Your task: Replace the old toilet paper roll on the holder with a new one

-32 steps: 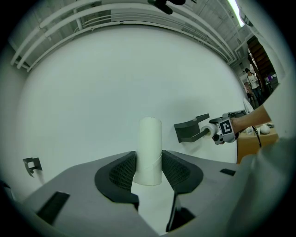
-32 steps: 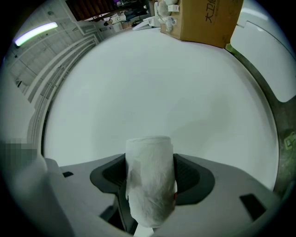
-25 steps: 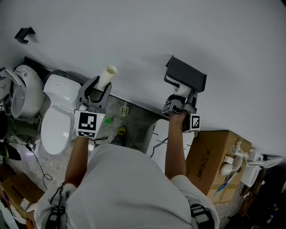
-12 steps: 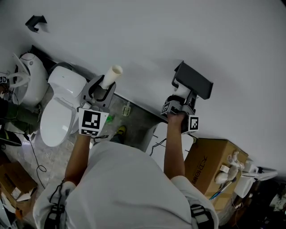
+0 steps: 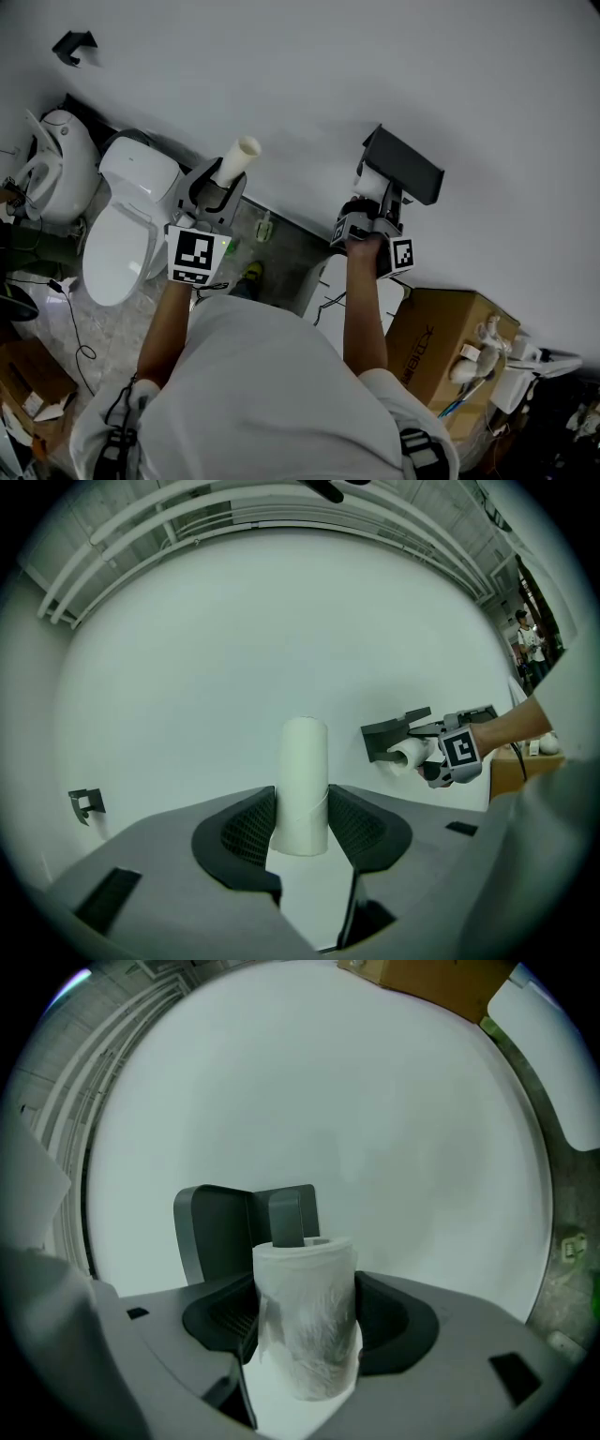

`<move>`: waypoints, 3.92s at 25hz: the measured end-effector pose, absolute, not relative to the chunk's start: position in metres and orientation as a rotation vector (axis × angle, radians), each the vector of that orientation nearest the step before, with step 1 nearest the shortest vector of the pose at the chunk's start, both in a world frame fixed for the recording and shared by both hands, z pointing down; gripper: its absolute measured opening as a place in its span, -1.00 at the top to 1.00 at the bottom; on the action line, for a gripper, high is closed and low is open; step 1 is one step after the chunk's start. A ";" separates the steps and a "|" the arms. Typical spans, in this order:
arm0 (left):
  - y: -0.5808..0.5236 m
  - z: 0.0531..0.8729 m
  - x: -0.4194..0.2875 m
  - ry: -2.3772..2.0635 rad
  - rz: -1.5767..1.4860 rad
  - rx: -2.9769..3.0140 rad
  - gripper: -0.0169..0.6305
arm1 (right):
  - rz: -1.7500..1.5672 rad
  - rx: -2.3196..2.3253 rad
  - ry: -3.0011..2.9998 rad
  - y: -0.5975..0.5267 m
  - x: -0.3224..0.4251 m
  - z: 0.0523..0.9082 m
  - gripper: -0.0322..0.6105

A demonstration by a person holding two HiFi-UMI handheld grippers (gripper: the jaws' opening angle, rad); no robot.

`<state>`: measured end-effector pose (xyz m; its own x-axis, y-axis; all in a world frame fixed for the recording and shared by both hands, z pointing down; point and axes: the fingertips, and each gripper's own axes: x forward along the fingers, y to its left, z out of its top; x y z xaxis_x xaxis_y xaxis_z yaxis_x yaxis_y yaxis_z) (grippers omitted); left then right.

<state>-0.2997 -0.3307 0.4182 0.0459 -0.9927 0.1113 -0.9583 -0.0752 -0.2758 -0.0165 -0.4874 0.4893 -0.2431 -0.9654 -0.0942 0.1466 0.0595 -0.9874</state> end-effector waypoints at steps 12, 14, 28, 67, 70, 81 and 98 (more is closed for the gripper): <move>-0.340 0.414 -0.268 1.989 -0.390 -2.231 0.34 | -1.387 -0.862 1.329 -0.474 0.011 0.487 -0.26; -0.342 0.413 -0.259 1.973 -0.381 -2.248 0.34 | -1.380 -0.882 1.322 -0.467 0.021 0.489 -0.27; -0.365 0.403 -0.181 1.787 -0.272 -2.437 0.34 | -1.263 -1.074 1.426 -0.414 0.108 0.479 0.12; -0.357 0.373 -0.080 1.606 -0.027 -2.590 0.34 | -0.227 -1.987 2.263 -0.315 0.226 0.398 0.92; -0.352 0.372 -0.079 1.604 -0.023 -2.580 0.34 | -0.222 -1.977 2.267 -0.314 0.229 0.396 0.92; -0.330 0.378 -0.090 1.630 -0.044 -2.552 0.34 | -0.158 -2.018 2.310 -0.296 0.229 0.408 0.92; -0.305 0.372 -0.103 1.689 -0.009 -2.512 0.34 | -0.131 -1.991 2.301 -0.280 0.224 0.397 0.92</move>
